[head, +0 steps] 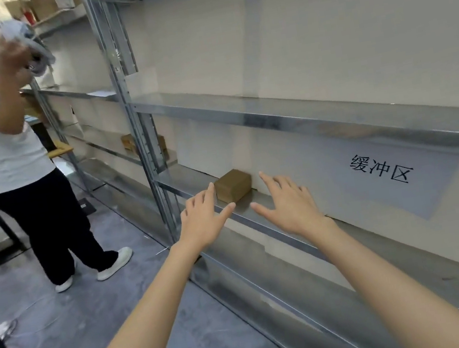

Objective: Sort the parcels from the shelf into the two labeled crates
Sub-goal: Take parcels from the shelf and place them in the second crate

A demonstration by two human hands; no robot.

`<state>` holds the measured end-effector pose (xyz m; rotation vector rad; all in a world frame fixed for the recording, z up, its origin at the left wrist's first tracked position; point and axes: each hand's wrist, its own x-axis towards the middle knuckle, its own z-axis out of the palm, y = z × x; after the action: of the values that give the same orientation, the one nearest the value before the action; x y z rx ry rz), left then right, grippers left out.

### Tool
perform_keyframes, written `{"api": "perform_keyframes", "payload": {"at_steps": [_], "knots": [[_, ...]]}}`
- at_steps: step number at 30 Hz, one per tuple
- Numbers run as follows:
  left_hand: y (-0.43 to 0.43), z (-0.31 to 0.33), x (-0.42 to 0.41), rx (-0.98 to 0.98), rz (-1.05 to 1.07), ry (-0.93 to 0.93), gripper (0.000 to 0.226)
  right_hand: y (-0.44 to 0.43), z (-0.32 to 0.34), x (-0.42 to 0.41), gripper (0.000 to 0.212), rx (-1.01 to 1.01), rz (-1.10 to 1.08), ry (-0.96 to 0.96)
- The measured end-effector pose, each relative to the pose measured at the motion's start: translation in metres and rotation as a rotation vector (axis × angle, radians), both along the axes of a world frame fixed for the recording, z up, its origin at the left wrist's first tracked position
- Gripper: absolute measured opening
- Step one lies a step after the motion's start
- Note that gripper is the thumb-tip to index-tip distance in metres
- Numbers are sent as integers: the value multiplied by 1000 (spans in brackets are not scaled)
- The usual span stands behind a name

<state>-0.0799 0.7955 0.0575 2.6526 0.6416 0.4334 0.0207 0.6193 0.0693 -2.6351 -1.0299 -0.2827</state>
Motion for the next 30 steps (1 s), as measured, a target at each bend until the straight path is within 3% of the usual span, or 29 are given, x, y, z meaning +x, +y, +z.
{"api": "perform_keyframes", "payload": {"at_steps": [13, 30], "knots": [[153, -41, 166, -60, -78, 116, 93, 152, -48, 155, 85, -87, -99, 151], [289, -124, 334, -210, -518, 409, 120, 281, -135, 248, 115, -126, -491, 554]]}}
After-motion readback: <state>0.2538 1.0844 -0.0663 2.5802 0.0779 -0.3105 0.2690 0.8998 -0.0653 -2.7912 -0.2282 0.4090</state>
